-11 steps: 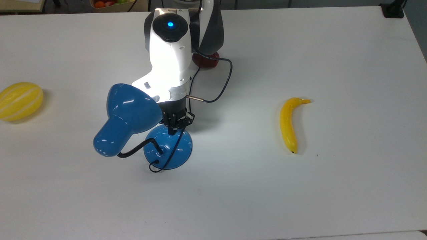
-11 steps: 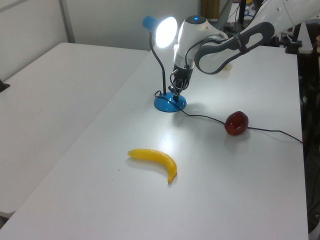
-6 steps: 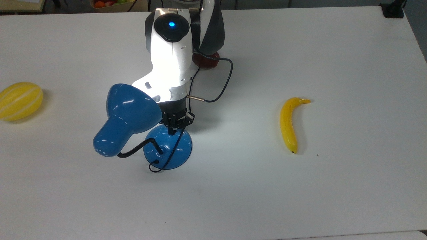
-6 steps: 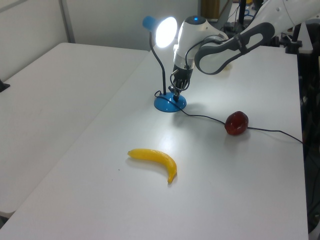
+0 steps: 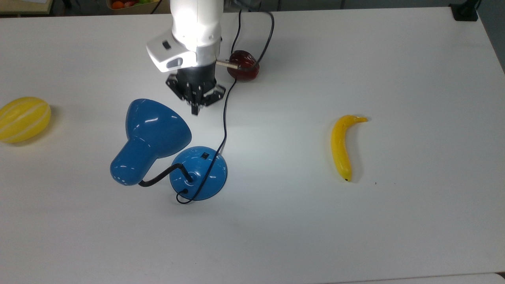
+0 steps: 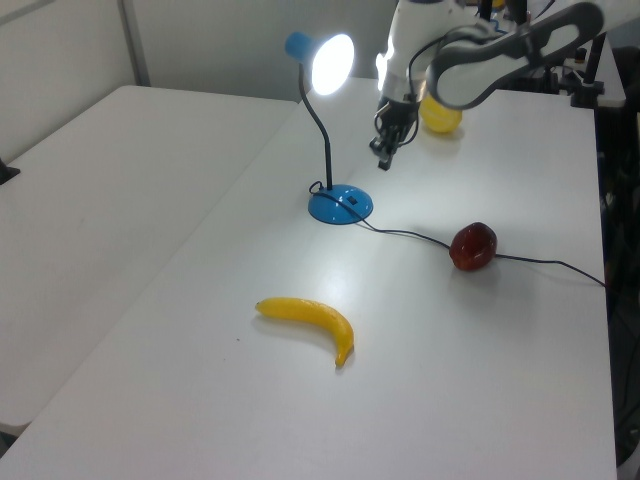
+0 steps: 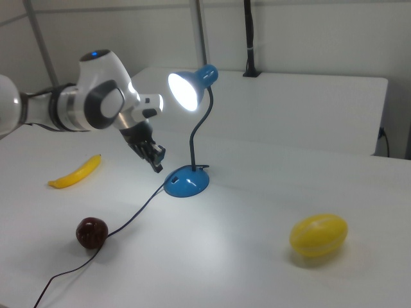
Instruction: Turn on desk lamp
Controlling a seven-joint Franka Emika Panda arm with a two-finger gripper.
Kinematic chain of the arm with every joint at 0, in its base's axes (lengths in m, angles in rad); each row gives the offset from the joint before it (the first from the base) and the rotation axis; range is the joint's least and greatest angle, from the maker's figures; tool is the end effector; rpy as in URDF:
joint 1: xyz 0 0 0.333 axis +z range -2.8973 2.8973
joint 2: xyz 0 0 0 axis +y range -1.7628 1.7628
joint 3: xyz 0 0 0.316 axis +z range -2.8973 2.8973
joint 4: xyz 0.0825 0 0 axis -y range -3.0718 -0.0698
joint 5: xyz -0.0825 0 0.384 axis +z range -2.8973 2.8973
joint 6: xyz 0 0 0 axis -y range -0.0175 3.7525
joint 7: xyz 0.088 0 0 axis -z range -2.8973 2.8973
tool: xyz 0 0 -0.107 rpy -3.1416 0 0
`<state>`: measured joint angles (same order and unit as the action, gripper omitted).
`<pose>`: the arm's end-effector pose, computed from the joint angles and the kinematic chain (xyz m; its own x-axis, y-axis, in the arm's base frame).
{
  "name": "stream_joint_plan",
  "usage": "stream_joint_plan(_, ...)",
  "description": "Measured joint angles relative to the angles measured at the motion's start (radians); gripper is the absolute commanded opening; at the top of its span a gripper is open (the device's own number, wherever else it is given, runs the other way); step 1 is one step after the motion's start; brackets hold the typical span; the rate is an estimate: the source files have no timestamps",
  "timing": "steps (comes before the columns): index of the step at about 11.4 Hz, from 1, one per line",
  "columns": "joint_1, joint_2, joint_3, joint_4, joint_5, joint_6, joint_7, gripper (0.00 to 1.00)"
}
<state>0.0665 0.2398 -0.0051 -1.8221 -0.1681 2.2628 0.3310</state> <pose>0.6395 0.0351 0.4251 0.9600 -0.1604 0.2294 -0.1825 -0.9801 0.0784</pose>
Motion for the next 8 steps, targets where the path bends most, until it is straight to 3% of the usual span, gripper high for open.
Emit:
stream_joint_plan(1,0.0,-0.063,-0.002,-0.033,0.0,-0.048,-0.009,0.62)
stream_joint_plan(2,0.0,-0.123,-0.006,-0.061,0.002,-0.095,-0.01,0.99)
stream_joint_plan(4,-0.001,-0.215,-0.021,-0.096,0.003,-0.198,-0.031,1.0)
stream_joint_plan(8,-0.001,-0.29,-0.033,-0.077,0.063,-0.407,-0.172,1.0)
